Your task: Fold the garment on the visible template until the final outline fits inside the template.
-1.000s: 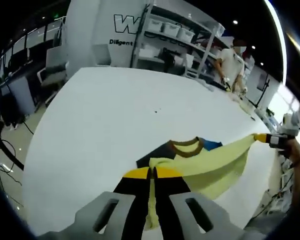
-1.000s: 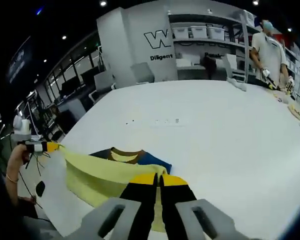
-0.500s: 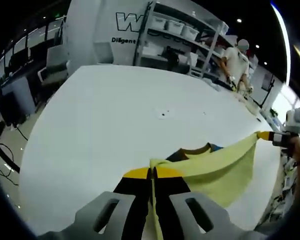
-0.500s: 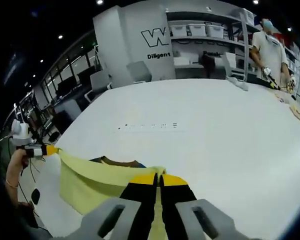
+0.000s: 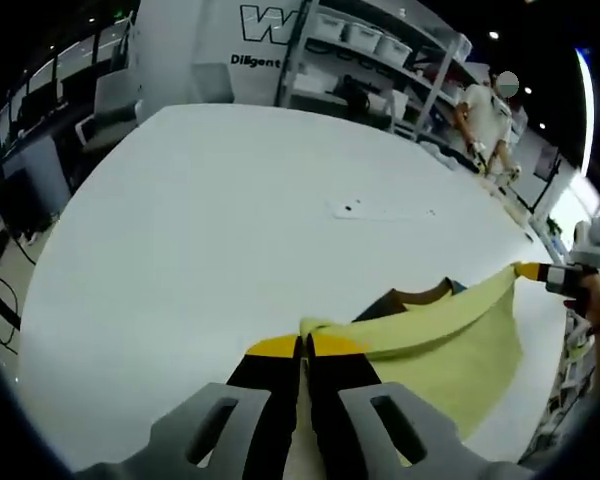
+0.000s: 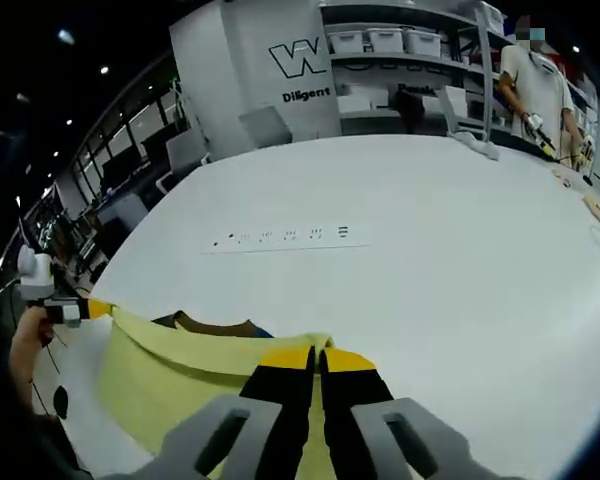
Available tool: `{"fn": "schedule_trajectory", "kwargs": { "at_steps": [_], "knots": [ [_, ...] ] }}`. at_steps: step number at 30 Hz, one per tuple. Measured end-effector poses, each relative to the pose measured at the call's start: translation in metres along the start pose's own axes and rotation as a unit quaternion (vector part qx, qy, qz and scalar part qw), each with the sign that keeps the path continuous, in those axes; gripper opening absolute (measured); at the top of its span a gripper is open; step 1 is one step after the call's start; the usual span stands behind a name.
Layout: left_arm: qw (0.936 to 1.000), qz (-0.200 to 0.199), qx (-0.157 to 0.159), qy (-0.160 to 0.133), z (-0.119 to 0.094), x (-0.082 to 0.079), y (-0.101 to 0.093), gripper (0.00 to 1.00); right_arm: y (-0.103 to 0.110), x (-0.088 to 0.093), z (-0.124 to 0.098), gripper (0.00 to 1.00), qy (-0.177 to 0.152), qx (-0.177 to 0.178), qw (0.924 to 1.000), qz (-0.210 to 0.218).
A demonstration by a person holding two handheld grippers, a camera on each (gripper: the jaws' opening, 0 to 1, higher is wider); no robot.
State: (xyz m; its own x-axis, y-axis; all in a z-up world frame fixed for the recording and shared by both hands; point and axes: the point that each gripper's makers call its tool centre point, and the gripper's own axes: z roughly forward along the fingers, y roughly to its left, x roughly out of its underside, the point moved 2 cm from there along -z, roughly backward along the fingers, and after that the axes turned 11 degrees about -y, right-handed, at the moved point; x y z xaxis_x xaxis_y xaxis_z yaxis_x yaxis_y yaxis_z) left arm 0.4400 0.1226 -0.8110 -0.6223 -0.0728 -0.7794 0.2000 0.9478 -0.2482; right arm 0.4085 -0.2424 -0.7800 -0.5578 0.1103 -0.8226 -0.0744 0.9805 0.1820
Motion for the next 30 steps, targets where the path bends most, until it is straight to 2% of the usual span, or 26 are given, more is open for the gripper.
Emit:
{"fn": "schedule_trajectory", "kwargs": {
  "at_steps": [6,11,18,20,22,24,25,27,30],
  "knots": [
    [0.9998,-0.015,-0.010,0.010,0.012,0.010,0.005,0.00,-0.004,0.012,0.017,0.00,0.010,0.003,0.9997,0.022],
    [0.9996,-0.023,-0.012,0.014,0.019,0.016,0.008,0.00,-0.006,0.019,0.026,0.00,0.016,0.002,0.9997,0.019],
    [0.9998,-0.011,-0.006,0.014,0.022,0.021,0.008,0.01,-0.013,0.029,0.036,0.00,0.028,0.002,0.9991,0.031],
    [0.9999,0.010,0.003,0.010,0.023,0.021,0.008,0.01,-0.010,0.030,0.037,0.00,0.025,-0.015,0.9996,0.004],
    [0.9975,0.065,0.024,0.018,0.022,0.022,0.006,0.01,-0.009,0.030,0.035,0.00,0.025,-0.024,0.9994,0.007],
    [0.9951,0.093,0.031,0.010,0.019,0.019,0.004,0.03,-0.008,0.026,0.033,0.01,0.015,-0.033,0.9993,0.011],
    [0.9948,0.096,0.033,0.013,0.017,0.020,0.004,0.06,-0.007,0.024,0.032,0.05,0.008,-0.036,0.9993,0.012],
    [0.9932,0.108,0.044,0.004,0.015,0.017,0.001,0.18,-0.003,0.021,0.030,0.11,0.003,-0.047,0.9989,0.005],
    [0.9876,0.145,0.060,-0.005,0.012,0.015,-0.003,0.31,0.003,0.015,0.026,0.20,-0.010,-0.066,0.9971,-0.037]
  ]
}}
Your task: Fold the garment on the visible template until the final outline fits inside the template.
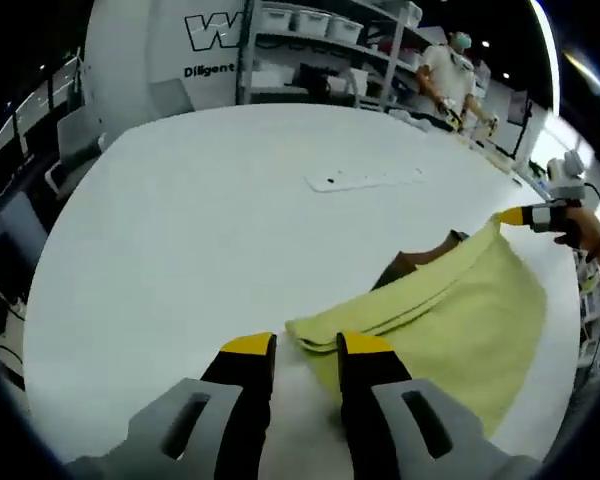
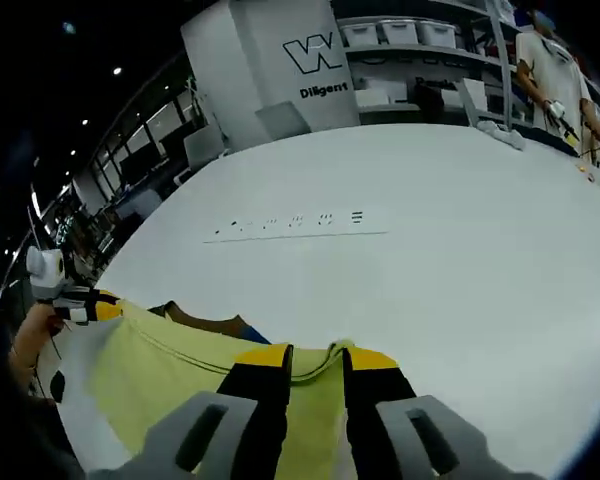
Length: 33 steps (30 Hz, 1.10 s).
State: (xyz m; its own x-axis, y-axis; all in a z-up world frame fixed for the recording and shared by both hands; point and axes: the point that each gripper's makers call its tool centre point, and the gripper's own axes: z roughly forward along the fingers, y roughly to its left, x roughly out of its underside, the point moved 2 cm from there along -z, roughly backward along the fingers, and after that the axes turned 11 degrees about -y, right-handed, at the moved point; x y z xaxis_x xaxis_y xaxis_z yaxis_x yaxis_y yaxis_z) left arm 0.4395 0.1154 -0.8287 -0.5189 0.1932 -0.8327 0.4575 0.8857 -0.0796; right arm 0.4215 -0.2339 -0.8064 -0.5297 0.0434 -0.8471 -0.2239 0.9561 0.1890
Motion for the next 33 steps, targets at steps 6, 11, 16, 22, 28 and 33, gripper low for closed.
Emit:
{"fn": "schedule_trajectory", "kwargs": {
  "at_steps": [6,11,16,22,28,33],
  "knots": [
    [0.9958,0.090,0.019,-0.006,-0.002,-0.005,0.001,0.45,0.007,0.009,-0.010,0.33,0.020,-0.036,0.9950,-0.091],
    [0.9921,0.123,0.022,-0.007,0.002,-0.004,-0.003,0.44,0.001,0.014,-0.007,0.40,0.031,-0.043,0.9868,-0.153],
    [0.9917,0.128,0.007,-0.004,0.009,-0.001,0.001,0.40,-0.002,0.022,0.000,0.36,0.046,-0.037,0.9811,-0.184],
    [0.9957,0.093,0.003,-0.010,0.019,0.000,0.002,0.38,-0.013,0.013,0.019,0.35,0.028,-0.032,0.9853,-0.165],
    [0.9992,0.029,-0.005,-0.029,0.026,-0.005,0.005,0.34,-0.021,0.005,0.036,0.29,0.009,-0.018,0.9927,-0.119],
    [0.9994,0.004,-0.018,-0.029,0.031,-0.005,0.010,0.29,-0.027,0.009,0.046,0.26,0.014,-0.011,0.9956,-0.092]
  ]
}}
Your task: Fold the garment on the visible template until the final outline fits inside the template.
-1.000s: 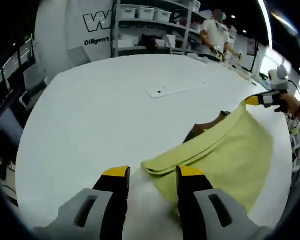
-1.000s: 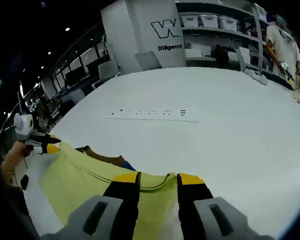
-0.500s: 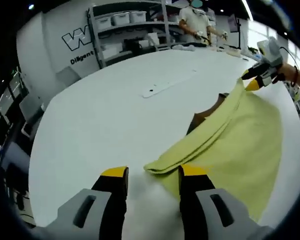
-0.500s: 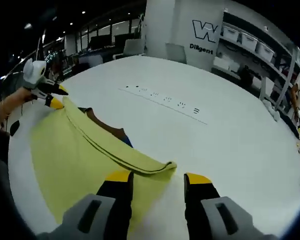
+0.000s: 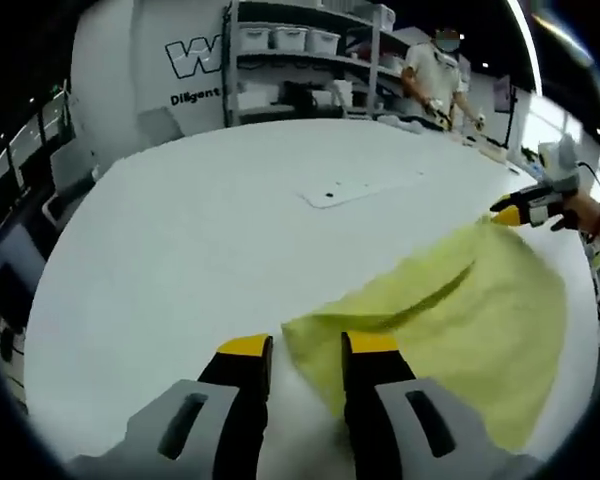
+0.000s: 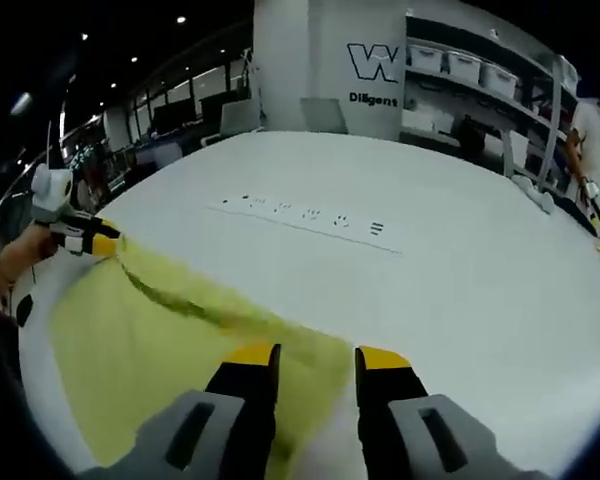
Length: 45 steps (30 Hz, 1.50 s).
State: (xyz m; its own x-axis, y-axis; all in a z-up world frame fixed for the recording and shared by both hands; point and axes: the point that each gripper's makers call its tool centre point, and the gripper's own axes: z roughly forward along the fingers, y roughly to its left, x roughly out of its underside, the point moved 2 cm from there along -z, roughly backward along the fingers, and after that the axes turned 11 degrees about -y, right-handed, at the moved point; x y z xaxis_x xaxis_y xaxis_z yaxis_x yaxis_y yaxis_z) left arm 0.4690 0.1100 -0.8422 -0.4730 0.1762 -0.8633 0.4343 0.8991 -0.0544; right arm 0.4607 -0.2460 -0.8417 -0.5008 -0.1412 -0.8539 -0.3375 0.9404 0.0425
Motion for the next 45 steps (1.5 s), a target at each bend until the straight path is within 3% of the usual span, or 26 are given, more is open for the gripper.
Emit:
{"fn": "schedule_trajectory", "kwargs": {
  "at_steps": [6,10,14,20,26,31,36,45],
  "knots": [
    [0.9995,-0.016,-0.024,0.006,0.001,0.004,0.006,0.21,-0.010,0.007,0.005,0.18,0.012,0.023,0.9995,0.017],
    [0.9992,-0.024,-0.030,0.006,0.000,0.004,0.006,0.20,-0.015,0.007,0.001,0.12,0.009,0.045,0.9977,0.049],
    [0.9993,-0.022,-0.030,0.007,-0.004,0.003,0.004,0.22,-0.016,0.005,-0.002,0.13,0.003,0.047,0.9964,0.070],
    [0.9990,-0.037,-0.024,-0.002,-0.020,-0.011,-0.003,0.30,-0.008,0.001,-0.018,0.22,-0.001,0.042,0.9948,0.093],
    [0.9991,-0.039,-0.012,0.007,-0.035,-0.011,-0.017,0.40,0.009,-0.001,-0.032,0.43,-0.013,0.024,0.9907,0.133],
    [0.9983,-0.058,0.004,0.000,-0.051,-0.010,-0.035,0.52,0.026,0.005,-0.050,0.58,-0.012,0.014,0.9914,0.130],
    [0.9991,-0.040,0.008,0.016,-0.070,0.001,-0.052,0.54,0.042,0.015,-0.070,0.65,-0.006,-0.003,0.9923,0.123],
    [0.9988,-0.035,0.012,0.031,-0.094,0.022,-0.071,0.54,0.065,0.036,-0.103,0.65,0.008,-0.024,0.9932,0.114]
  ]
}}
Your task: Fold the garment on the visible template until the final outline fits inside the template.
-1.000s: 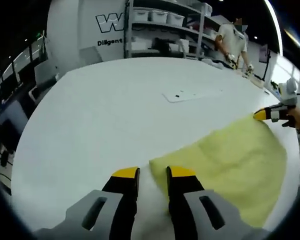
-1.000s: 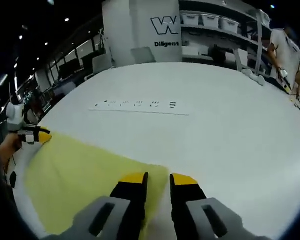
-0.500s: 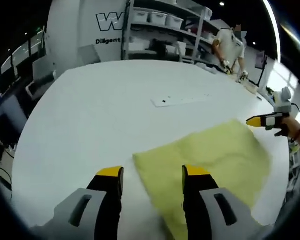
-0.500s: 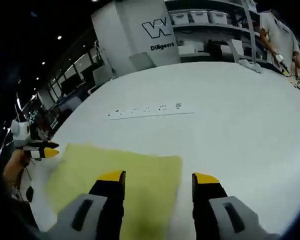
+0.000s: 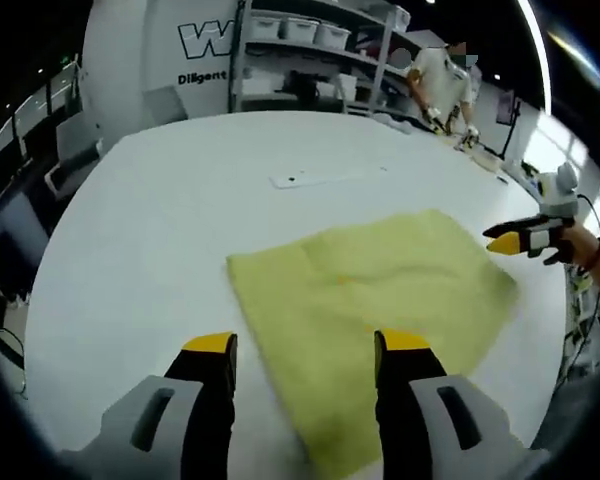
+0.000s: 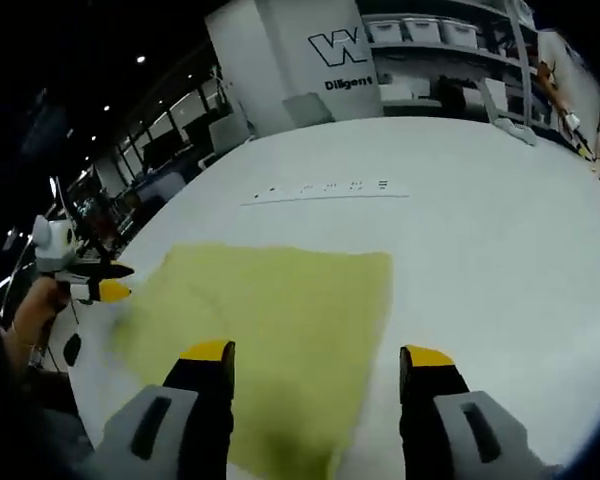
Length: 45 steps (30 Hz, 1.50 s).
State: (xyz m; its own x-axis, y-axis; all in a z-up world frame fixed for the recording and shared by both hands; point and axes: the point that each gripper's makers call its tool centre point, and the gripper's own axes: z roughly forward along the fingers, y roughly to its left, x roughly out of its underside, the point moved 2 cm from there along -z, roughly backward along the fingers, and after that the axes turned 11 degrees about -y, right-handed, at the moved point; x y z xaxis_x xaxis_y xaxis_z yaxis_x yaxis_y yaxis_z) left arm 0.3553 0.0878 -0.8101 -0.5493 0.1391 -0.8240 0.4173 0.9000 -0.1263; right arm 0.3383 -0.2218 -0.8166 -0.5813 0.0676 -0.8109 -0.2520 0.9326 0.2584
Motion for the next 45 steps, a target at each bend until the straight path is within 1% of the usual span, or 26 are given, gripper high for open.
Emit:
{"fn": "schedule_trajectory", "kwargs": {
  "at_steps": [3,5,8,11,14,16,19,21,24,28,33,36,37,38,40,43,45],
  "knots": [
    [0.9999,-0.012,0.005,-0.001,-0.007,0.008,-0.006,0.55,0.003,0.006,-0.008,0.65,-0.002,0.001,1.0000,0.002],
    [0.9998,-0.017,0.006,0.005,-0.010,0.014,-0.009,0.55,0.005,0.011,-0.014,0.64,-0.002,0.003,1.0000,0.005],
    [0.9998,-0.020,0.001,0.007,-0.016,0.021,-0.009,0.55,0.011,0.025,-0.021,0.64,0.012,-0.008,0.9998,0.013],
    [0.9996,-0.023,-0.001,0.016,-0.023,0.032,-0.010,0.54,0.013,0.036,-0.027,0.62,0.018,-0.010,0.9996,0.017],
    [0.9994,-0.023,-0.005,0.025,-0.027,0.039,-0.009,0.52,0.013,0.043,-0.031,0.60,0.023,-0.011,0.9994,0.022],
    [0.9988,-0.030,-0.006,0.039,-0.031,0.046,-0.010,0.49,0.013,0.047,-0.035,0.58,0.023,-0.009,0.9994,0.023],
    [0.9988,-0.030,-0.009,0.037,-0.036,0.049,-0.011,0.47,0.012,0.051,-0.038,0.54,0.026,-0.005,0.9993,0.025],
    [0.9986,-0.037,-0.010,0.038,-0.038,0.052,-0.012,0.45,0.010,0.054,-0.040,0.52,0.027,-0.002,0.9993,0.024],
    [0.9984,-0.034,-0.015,0.042,-0.040,0.057,-0.009,0.42,0.007,0.056,-0.042,0.47,0.029,0.004,0.9994,0.021],
    [0.9982,-0.041,-0.010,0.044,-0.044,0.061,-0.011,0.38,0.001,0.060,-0.045,0.39,0.033,0.013,0.9992,0.019],
    [0.9974,-0.054,-0.004,0.047,-0.045,0.068,-0.015,0.28,-0.002,0.065,-0.048,0.34,0.036,0.018,0.9990,0.022],
    [0.9972,-0.062,-0.004,0.041,-0.046,0.069,-0.016,0.25,-0.004,0.064,-0.049,0.30,0.035,0.019,0.9990,0.017],
    [0.9972,-0.062,-0.005,0.041,-0.046,0.070,-0.015,0.23,-0.004,0.065,-0.050,0.27,0.037,0.019,0.9990,0.014],
    [0.9969,-0.062,-0.013,0.046,-0.046,0.073,-0.013,0.19,-0.004,0.065,-0.050,0.25,0.038,0.019,0.9990,0.013],
    [0.9961,-0.065,-0.014,0.058,-0.047,0.077,-0.012,0.15,-0.005,0.066,-0.051,0.18,0.041,0.020,0.9989,0.010],
    [0.9962,-0.068,-0.016,0.051,-0.048,0.077,-0.012,0.11,-0.005,0.065,-0.051,0.10,0.039,0.020,0.9990,0.002],
    [0.9965,-0.065,-0.016,0.051,-0.048,0.078,-0.012,0.09,-0.006,0.066,-0.052,0.08,0.046,0.019,0.9988,-0.002]
  ]
}}
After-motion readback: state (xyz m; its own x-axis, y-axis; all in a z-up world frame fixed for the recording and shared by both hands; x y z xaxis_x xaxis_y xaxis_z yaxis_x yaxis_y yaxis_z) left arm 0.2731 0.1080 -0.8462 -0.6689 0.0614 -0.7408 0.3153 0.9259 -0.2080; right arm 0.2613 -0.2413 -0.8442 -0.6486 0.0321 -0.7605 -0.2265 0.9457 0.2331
